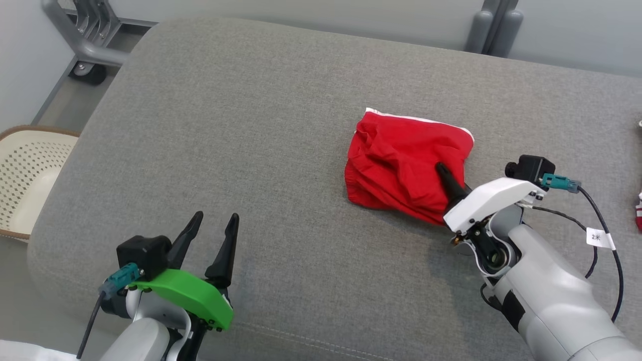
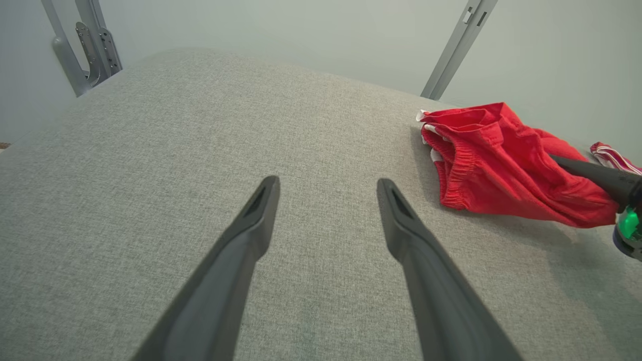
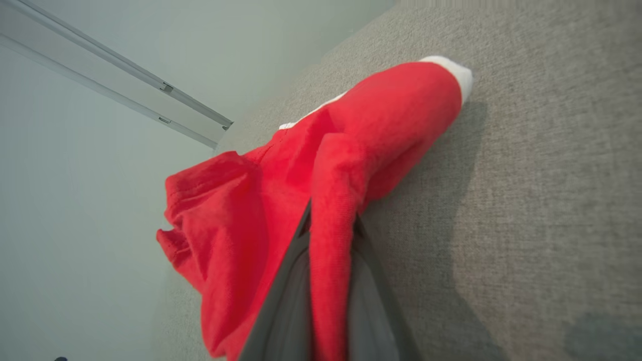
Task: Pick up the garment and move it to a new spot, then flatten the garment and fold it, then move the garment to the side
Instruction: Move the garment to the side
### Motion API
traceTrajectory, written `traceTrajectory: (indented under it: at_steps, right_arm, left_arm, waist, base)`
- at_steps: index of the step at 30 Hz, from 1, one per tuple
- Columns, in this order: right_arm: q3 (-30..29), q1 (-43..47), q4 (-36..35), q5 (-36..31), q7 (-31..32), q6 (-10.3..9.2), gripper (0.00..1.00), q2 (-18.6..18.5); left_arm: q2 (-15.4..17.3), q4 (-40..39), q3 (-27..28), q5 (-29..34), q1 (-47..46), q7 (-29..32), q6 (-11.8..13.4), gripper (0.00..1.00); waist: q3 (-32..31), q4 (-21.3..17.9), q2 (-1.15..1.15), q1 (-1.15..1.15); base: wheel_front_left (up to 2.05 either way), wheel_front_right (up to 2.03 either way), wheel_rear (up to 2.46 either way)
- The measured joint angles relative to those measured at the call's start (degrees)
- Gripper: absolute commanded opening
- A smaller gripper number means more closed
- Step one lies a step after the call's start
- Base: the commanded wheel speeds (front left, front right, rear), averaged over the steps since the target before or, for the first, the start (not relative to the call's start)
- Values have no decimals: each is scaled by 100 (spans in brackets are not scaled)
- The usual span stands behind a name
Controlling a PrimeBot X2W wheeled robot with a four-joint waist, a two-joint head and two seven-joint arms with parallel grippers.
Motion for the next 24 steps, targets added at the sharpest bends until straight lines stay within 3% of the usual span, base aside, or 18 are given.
traceTrajectory:
  at_steps: [7, 13, 24]
  right_arm:
    - [220, -48, -212, -155, -29, 25, 0, -75]
    - [683, -71, -450, -649, 13, 51, 0, -597]
    - [887, -318, -976, -845, 160, 51, 0, -1459]
  left_arm:
    - [45, -1, 27, 1, 3, -1, 7, 100]
    - [88, -12, 47, 0, 8, -1, 7, 100]
    - [108, -198, 38, 62, 14, 14, 7, 100]
  waist:
    - [-72, -281, 0, 0]
    - [-149, -676, 0, 0]
    - [-145, -1299, 0, 0]
  base:
    - [0, 0, 0]
    - [0, 0, 0]
    - [0, 0, 0]
